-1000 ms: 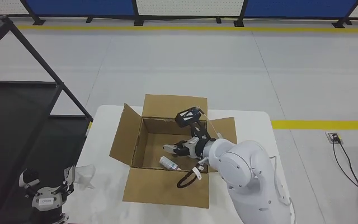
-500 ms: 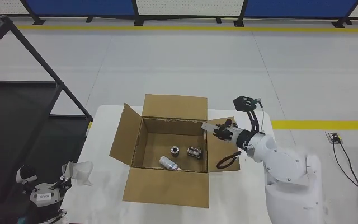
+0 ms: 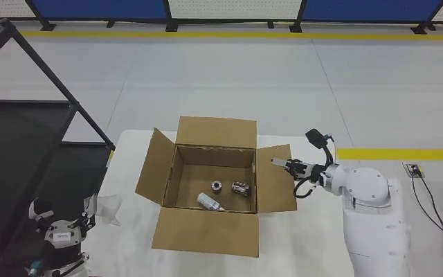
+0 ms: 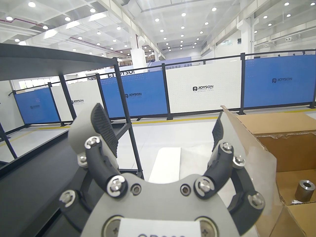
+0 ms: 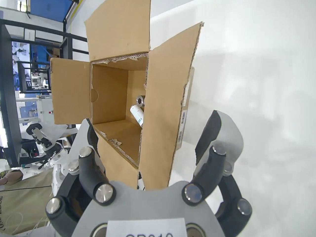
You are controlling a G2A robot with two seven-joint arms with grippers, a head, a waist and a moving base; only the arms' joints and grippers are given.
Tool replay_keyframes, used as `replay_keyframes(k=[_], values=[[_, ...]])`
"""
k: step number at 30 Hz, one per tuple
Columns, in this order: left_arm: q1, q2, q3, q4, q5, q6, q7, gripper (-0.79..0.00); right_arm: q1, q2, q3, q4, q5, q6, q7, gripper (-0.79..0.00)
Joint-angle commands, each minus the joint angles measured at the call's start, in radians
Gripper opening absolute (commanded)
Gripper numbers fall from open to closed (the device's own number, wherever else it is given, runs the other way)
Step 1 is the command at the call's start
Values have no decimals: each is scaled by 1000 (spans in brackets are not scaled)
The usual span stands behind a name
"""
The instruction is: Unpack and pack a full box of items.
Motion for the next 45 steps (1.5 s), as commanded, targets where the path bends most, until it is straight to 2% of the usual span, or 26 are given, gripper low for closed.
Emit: replay_keyframes(k=[1, 9, 14, 21, 31, 45], values=[[-3, 0, -1, 2, 2, 0, -1, 0, 9, 4, -9, 2, 36, -28, 10, 0], [-9, -2, 0, 6, 2, 1, -3, 0, 20, 11, -101, -83, 196, -73, 66, 0], [-9, -4, -2, 10, -5, 0, -1, 0, 66, 6, -214, -61, 270, -69, 69, 0], [-4, -6, -13, 19, -18, -3, 10, 0, 158, -7, -373, 76, 257, -51, -37, 0], [-3, -7, -33, 28, -29, -11, 12, 0, 261, -24, -516, 317, 236, -71, -134, 0], [-12, -8, -34, 20, -13, -22, 0, 0, 263, -26, -612, 354, 133, -69, -248, 0]])
